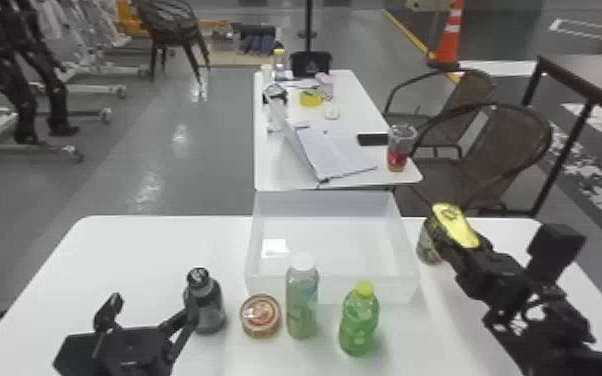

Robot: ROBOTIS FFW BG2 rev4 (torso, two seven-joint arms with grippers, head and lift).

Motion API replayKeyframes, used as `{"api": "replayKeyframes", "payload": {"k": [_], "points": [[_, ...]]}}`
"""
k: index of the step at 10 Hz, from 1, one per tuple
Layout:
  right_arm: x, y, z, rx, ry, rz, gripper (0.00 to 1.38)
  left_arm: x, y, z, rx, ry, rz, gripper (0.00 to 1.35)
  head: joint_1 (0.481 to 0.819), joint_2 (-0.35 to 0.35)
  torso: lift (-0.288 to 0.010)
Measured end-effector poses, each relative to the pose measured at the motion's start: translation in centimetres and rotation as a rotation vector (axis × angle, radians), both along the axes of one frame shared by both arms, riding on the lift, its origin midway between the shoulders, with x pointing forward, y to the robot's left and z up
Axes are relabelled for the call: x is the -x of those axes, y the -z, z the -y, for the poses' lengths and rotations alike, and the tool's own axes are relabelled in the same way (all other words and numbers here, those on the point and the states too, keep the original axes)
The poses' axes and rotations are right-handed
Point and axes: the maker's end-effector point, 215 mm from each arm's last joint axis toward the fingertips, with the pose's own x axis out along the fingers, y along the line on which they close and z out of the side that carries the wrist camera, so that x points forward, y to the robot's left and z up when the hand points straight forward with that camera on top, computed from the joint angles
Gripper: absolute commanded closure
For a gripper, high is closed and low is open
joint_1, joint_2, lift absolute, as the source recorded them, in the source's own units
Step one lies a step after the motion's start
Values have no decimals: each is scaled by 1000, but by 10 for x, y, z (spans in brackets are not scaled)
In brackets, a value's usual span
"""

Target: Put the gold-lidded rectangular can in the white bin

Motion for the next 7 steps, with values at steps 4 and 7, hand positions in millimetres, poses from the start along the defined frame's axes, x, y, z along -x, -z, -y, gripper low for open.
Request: {"api": "replayKeyframes", "payload": {"k": [4, 7], "points": [[-35, -23, -46, 80, -180, -6, 1113, -3, 3, 3, 7, 6, -2, 154, 549, 0, -100], [-54, 4, -84, 55, -319, -76, 1111, -4, 5, 4, 10, 8, -4, 154, 549, 0, -100]]}}
